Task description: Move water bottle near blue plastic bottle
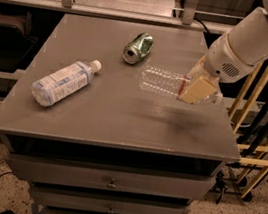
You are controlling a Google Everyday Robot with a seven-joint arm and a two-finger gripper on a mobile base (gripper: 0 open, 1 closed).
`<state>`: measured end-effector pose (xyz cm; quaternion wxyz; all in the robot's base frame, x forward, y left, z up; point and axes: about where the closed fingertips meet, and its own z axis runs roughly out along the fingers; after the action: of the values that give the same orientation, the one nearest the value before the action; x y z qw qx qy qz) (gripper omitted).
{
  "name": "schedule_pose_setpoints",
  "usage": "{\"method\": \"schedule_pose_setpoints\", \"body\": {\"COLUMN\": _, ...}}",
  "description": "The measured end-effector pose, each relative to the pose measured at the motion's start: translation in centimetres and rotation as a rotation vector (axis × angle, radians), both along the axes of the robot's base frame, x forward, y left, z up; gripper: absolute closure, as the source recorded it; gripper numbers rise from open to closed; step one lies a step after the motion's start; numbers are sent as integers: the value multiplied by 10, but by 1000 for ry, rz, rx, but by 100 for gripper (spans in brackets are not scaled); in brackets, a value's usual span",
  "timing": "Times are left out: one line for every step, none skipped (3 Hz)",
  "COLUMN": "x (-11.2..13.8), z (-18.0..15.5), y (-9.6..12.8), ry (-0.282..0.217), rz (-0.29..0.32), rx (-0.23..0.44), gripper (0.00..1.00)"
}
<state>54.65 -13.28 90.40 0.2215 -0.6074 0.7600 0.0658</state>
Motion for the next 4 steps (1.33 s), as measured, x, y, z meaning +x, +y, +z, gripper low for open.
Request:
{"method": "schedule_pose_setpoints", "body": {"x": 1, "z": -4, "y": 6, "ry": 13, "rz": 6, "rx": -17, "gripper": 100}}
{"method": "schedule_pose_setpoints", "body": {"x": -5, "z": 0, "y": 46, "ry": -10, "rz": 82, "rx": -40, "gripper": 100}}
{"method": "schedule_pose_setpoints", "body": {"x": -18, "z": -3, "y": 97, "ry": -20, "rz": 171, "rx": -47, "gripper": 100}}
{"method": "schedule_pose_setpoints", "body": {"x": -27, "z": -18, "y": 136, "ry": -5, "rz": 235, "rx": -36, "gripper": 100}}
